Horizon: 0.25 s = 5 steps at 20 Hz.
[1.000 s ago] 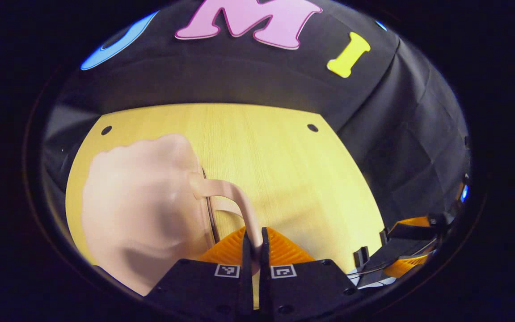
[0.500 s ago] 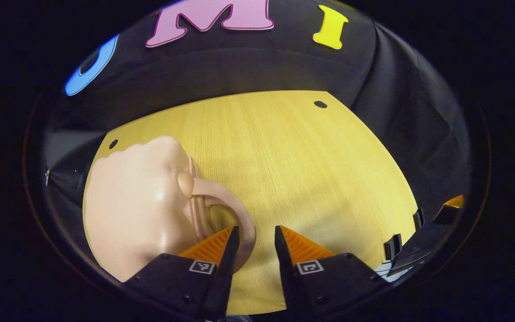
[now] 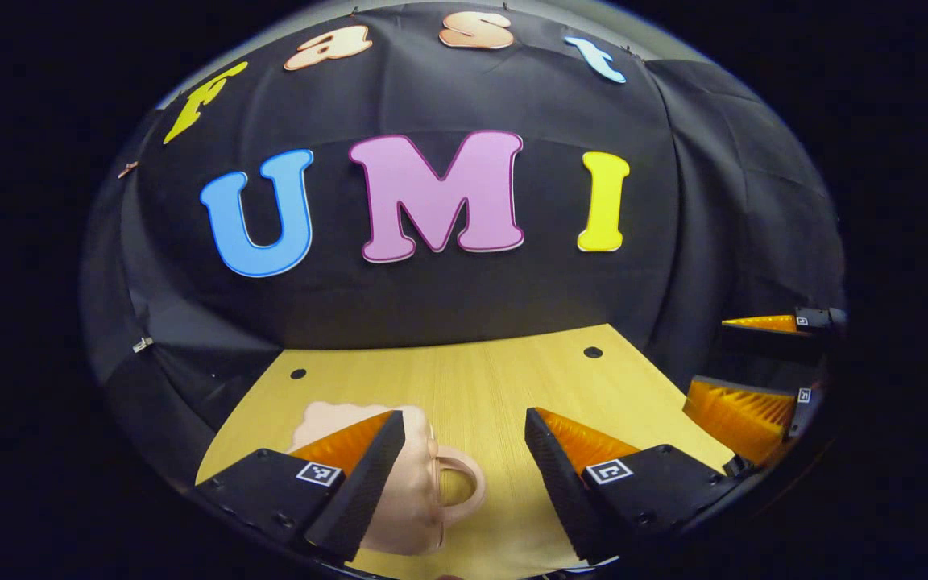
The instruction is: First open the suitcase, pack the skin care products into it, and then close the suitcase.
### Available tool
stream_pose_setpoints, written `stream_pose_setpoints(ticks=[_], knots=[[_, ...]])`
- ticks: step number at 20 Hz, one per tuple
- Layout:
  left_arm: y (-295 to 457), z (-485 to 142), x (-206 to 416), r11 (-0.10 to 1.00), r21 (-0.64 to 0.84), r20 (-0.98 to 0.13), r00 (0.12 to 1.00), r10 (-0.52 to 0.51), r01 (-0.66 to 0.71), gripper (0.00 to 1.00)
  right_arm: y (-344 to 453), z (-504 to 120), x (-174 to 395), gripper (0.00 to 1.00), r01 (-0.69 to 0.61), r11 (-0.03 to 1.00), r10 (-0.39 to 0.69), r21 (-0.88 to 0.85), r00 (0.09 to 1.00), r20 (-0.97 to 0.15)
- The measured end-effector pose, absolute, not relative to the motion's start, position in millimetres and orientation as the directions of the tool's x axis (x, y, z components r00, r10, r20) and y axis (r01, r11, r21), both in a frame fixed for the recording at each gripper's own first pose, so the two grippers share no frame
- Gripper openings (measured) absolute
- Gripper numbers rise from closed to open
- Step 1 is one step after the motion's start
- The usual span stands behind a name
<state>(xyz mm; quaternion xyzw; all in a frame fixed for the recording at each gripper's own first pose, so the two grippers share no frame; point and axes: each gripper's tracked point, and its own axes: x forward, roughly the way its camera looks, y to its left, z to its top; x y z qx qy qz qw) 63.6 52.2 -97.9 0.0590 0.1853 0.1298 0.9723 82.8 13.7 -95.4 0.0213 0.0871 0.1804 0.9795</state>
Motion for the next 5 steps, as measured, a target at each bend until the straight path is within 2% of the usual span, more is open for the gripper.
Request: stream_pose_setpoints(ticks=[5], knots=[[55, -17, 40, 0.967, 0.12, -0.2, 0.949, 0.244, -0.223, 0.95, 13, -33, 93, 0.95, -0.251, 0.967, 0.253, 0.052, 0.967, -0.038]])
